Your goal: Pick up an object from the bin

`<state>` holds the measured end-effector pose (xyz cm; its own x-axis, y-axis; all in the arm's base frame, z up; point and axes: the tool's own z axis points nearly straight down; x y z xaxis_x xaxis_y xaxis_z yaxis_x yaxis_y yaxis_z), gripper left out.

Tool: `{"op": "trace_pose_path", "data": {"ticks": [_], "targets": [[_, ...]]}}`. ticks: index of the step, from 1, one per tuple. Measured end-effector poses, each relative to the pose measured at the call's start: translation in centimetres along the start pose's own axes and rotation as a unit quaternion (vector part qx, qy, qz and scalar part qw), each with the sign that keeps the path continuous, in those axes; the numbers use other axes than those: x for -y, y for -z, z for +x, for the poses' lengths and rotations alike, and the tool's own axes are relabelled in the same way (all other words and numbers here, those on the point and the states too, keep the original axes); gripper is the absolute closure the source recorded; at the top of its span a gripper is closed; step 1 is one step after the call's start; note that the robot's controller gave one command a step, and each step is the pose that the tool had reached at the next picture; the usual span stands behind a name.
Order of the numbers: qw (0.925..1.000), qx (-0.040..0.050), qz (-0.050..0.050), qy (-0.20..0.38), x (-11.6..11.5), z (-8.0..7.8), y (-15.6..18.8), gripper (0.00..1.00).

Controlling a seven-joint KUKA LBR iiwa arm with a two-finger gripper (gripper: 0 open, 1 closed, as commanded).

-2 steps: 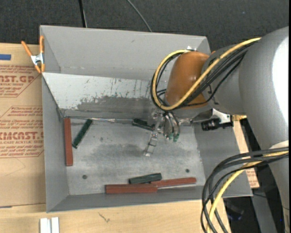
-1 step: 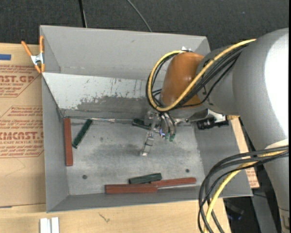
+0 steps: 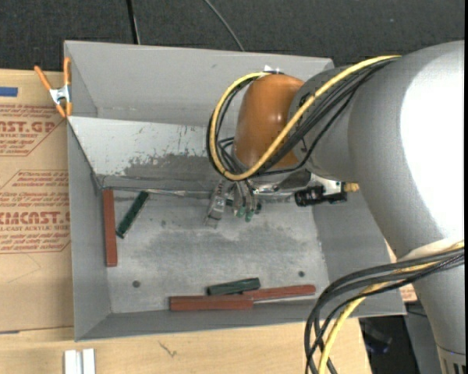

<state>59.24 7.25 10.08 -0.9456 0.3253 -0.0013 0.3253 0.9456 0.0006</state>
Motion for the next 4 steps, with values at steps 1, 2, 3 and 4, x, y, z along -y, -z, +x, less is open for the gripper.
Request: {"op": "trace_pose_path", "data": {"ticks": [1,2,3,4], "targets": [[1.0000,0.0001,0.000,0.000,0.0,0.0,0.0,1.00],[0.9855,-0.0005,-0.001,0.170,-3.2,4.4,1.3,0.00],[0.9857,0.0000,0.000,0.169,-3.1,4.3,1.4,0.00],[0.9770,0.0034,-0.002,0.213,0.8,6.5,-0.2,0.00]]}}
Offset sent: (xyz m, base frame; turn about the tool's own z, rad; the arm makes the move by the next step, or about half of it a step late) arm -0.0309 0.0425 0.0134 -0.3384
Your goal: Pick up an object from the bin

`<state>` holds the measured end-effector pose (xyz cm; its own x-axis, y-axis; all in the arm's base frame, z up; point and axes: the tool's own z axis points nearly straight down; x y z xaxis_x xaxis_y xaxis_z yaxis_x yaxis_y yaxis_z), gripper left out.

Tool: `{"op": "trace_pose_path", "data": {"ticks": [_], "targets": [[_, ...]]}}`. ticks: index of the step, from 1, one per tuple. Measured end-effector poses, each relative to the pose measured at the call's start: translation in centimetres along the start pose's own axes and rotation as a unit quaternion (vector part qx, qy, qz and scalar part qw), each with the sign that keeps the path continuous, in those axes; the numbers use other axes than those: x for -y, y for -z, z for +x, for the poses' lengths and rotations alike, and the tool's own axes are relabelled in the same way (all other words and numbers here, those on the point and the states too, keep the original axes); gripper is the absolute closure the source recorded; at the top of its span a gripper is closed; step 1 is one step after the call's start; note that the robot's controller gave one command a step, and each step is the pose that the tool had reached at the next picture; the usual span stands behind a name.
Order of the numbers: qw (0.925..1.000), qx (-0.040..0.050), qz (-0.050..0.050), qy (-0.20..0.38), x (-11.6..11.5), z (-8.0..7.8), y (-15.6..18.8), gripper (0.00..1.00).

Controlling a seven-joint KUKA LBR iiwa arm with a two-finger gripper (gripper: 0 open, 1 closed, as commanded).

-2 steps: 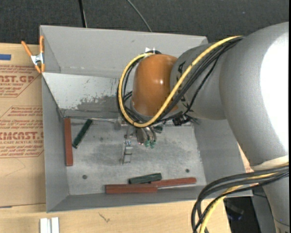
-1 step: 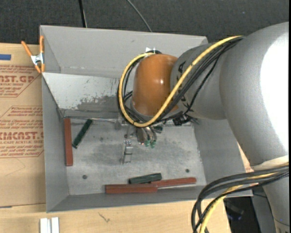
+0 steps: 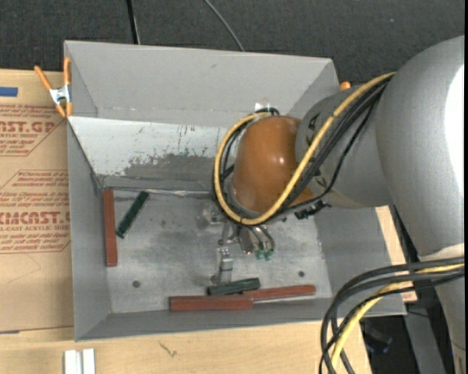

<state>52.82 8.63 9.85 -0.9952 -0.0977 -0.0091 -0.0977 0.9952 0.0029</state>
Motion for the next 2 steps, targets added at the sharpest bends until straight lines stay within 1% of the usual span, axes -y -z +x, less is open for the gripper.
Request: {"op": "trace_pose_path", "data": {"ticks": [1,2], "targets": [[0.9999,-0.0076,0.003,0.011,2.1,2.5,-0.4,0.00],[0.9997,-0.0047,0.000,0.024,1.6,3.6,-0.4,0.00]]}}
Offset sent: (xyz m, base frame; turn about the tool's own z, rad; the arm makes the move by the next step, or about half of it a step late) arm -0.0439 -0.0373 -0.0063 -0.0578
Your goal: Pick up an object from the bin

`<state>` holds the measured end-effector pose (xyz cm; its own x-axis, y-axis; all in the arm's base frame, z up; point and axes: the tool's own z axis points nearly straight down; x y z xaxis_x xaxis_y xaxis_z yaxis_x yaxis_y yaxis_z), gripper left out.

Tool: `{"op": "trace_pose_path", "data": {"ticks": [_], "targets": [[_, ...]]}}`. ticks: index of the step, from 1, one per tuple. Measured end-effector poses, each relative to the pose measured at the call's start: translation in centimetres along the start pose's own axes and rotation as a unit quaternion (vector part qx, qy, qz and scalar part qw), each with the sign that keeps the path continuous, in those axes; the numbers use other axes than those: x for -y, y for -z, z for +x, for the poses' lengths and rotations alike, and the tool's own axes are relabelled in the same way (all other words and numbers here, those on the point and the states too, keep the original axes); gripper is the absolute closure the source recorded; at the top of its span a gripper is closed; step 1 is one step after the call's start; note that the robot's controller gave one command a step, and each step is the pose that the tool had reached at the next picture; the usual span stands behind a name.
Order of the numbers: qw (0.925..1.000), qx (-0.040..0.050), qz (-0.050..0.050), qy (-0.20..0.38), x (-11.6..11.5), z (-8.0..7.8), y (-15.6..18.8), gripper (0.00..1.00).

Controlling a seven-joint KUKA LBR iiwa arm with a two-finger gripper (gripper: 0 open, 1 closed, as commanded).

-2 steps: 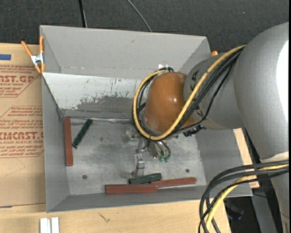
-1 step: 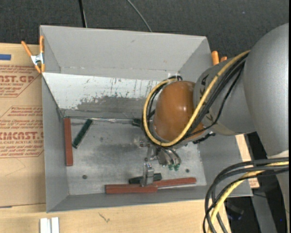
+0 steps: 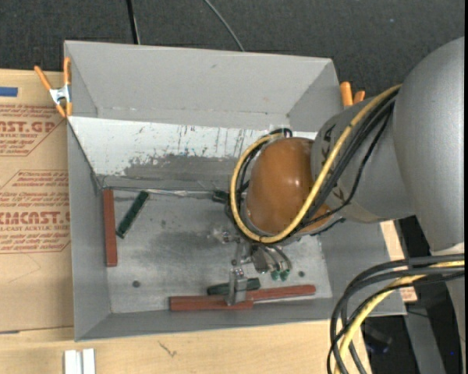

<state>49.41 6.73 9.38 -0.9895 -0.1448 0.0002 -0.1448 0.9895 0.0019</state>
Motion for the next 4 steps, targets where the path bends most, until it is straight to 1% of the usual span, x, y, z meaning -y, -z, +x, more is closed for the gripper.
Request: {"op": "trace_pose_path", "data": {"ticks": [1,2,3,4], "targets": [[0.9988,0.0008,0.001,0.048,0.3,1.4,0.0,0.00],[0.9956,0.0030,0.001,0.094,-0.1,1.5,0.3,0.00],[0.9803,0.0021,0.001,0.198,1.7,1.6,-2.3,1.00],[0.9802,0.0020,0.001,0.198,1.7,1.6,-2.3,1.00]]}}
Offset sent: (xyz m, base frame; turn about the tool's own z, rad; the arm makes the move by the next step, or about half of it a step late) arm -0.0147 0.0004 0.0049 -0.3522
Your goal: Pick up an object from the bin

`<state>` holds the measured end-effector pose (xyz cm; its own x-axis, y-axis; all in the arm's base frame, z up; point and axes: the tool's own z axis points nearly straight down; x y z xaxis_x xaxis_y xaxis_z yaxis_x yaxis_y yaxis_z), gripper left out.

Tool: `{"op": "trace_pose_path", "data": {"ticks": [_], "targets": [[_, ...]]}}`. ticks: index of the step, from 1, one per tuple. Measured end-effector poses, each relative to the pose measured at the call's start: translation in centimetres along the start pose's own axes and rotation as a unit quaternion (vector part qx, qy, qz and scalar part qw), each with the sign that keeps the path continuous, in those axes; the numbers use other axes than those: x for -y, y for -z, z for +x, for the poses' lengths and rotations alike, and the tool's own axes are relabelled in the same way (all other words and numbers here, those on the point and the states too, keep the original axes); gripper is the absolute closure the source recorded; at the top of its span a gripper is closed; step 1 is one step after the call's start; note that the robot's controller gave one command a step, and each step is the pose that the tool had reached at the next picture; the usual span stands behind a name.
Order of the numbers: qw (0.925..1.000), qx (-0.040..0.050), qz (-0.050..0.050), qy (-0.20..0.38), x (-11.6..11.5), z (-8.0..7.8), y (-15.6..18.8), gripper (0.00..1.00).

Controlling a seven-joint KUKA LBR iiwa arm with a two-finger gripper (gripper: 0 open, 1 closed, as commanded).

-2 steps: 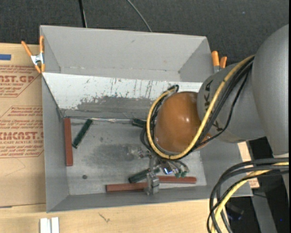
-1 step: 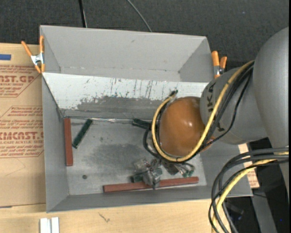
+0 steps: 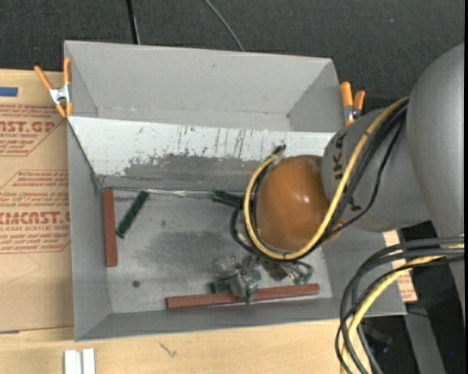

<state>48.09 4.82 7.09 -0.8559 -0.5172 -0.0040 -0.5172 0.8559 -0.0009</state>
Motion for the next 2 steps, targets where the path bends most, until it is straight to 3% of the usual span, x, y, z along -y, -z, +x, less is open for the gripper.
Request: {"op": "trace_pose_path", "data": {"ticks": [1,2], "targets": [[1.0000,-0.0041,-0.002,-0.003,2.3,-1.6,5.2,1.00],[0.9988,-0.0008,-0.001,0.048,-0.3,-1.0,17.7,1.00]]}}
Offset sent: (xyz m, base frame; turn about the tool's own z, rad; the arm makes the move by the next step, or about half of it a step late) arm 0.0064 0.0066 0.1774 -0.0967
